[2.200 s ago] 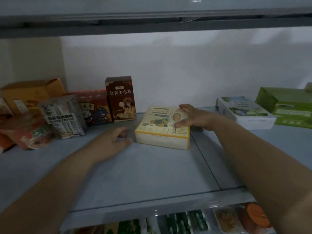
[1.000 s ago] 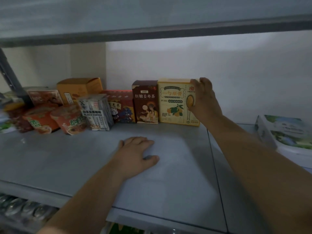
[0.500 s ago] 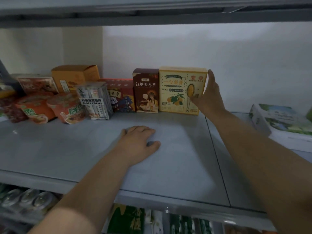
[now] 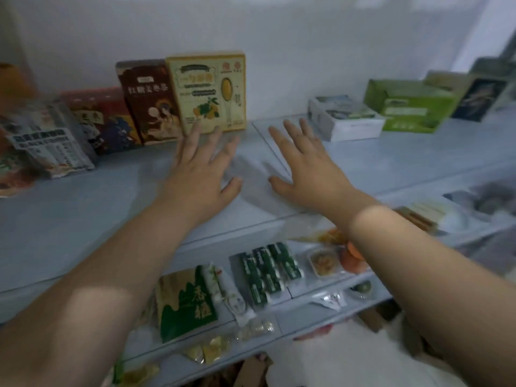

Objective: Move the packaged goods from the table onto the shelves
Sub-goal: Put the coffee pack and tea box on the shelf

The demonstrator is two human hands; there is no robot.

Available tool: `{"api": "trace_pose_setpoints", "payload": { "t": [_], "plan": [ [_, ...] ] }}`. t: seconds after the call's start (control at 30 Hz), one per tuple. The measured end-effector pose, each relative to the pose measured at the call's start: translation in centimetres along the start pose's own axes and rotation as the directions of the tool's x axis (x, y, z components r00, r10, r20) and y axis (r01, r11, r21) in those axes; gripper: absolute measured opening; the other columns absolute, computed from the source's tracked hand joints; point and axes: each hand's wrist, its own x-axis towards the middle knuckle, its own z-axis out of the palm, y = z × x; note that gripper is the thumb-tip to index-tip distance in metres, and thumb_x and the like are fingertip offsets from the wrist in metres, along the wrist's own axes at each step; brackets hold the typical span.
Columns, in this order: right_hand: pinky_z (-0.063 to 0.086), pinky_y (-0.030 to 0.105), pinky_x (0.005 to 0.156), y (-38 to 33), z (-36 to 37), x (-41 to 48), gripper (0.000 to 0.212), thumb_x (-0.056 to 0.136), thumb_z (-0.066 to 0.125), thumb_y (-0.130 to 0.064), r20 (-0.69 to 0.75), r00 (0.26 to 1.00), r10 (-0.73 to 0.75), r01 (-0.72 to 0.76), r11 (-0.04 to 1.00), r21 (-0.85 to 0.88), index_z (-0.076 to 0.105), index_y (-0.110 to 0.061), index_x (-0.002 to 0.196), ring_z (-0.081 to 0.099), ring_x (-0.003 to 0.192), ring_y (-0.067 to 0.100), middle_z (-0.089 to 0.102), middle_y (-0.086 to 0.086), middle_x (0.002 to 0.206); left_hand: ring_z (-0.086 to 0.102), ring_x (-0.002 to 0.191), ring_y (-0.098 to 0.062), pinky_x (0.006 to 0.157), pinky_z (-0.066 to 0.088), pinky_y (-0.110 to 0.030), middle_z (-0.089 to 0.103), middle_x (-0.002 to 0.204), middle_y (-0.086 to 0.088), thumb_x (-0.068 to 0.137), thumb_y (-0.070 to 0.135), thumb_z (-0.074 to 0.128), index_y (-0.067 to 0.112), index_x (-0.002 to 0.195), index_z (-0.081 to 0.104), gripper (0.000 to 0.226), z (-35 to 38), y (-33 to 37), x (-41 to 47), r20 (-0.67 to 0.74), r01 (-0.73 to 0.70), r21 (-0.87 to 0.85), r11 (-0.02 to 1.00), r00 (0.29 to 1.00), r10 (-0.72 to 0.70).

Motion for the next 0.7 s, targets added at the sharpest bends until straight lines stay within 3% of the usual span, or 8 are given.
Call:
{"api": "trace_pose_setpoints", "payload": {
  "t": [0.07,0.13,0.3,0.43,0.57,0.7],
  "plan": [
    [0.003,0.047,0.125,0.2,-1.1,-4.8,0.085,0.097,0.056,-0.047,-0.017,0.994,0.112,-0.113,0.993,-0.044,0.005,-0.024,0.162,-0.011,0.155,0.030,0.000,0.009,0.169,-0.006,0.154,-0.034,0.124,0.005,-0.057,0.013,0.168,-0.010,0.091,0.063,0.024,0.025,0.161,0.016,0.080,0.3,3.3,-0.6,0.019,-0.096,-0.050,0.994,0.995,0.097],
    [0.009,0.050,0.124,0.6,-1.8,-10.0,0.084,0.094,0.058,-0.045,-0.080,0.980,0.184,-0.190,0.978,-0.083,0.014,-0.019,0.161,-0.003,0.155,0.034,0.010,0.014,0.168,0.000,0.153,-0.038,0.121,0.009,-0.059,0.016,0.167,-0.011,0.092,0.062,0.028,0.024,0.161,0.018,0.079,0.7,7.2,-1.8,-0.001,-0.217,-0.104,0.971,0.976,0.218],
    [0.019,0.057,0.123,1.9,-3.7,-24.4,0.080,0.089,0.053,-0.046,-0.205,0.872,0.445,-0.470,0.877,-0.100,0.028,-0.012,0.157,0.011,0.153,0.040,0.027,0.017,0.163,0.013,0.152,-0.042,0.119,0.019,-0.061,0.028,0.163,-0.016,0.095,0.057,0.038,0.018,0.158,0.028,0.075,2.1,19.7,-5.8,-0.061,-0.549,-0.186,0.815,0.834,0.548],
    [0.026,0.057,0.120,2.4,-5.3,-36.3,0.078,0.089,0.062,-0.037,-0.267,0.762,0.590,-0.636,0.759,-0.137,0.032,-0.009,0.155,0.020,0.151,0.042,0.034,0.021,0.159,0.003,0.154,-0.038,0.122,0.006,-0.053,0.015,0.167,-0.012,0.096,0.061,0.031,0.024,0.161,0.013,0.077,3.7,29.4,-9.5,0.038,-0.646,-0.239,0.725,0.740,0.672],
    [0.036,0.055,0.116,2.9,-8.0,-47.6,0.073,0.085,0.068,-0.027,-0.343,0.626,0.700,-0.771,0.621,-0.140,0.042,-0.005,0.150,0.036,0.144,0.041,0.045,0.023,0.150,0.011,0.153,-0.040,0.123,0.016,-0.057,0.024,0.165,-0.015,0.091,0.061,0.028,0.021,0.160,0.022,0.080,4.1,39.9,-13.1,0.074,-0.729,-0.324,0.602,0.615,0.785],
    [0.036,0.053,0.115,3.3,-11.0,-59.3,0.069,0.085,0.060,-0.030,-0.401,0.489,0.774,-0.866,0.487,-0.115,0.045,-0.004,0.147,0.041,0.140,0.041,0.048,0.021,0.147,0.014,0.152,-0.040,0.121,0.018,-0.059,0.028,0.163,-0.014,0.091,0.059,0.031,0.021,0.159,0.024,0.078,3.9,50.6,-18.3,0.068,-0.788,-0.399,0.469,0.485,0.872]
  ]
}}
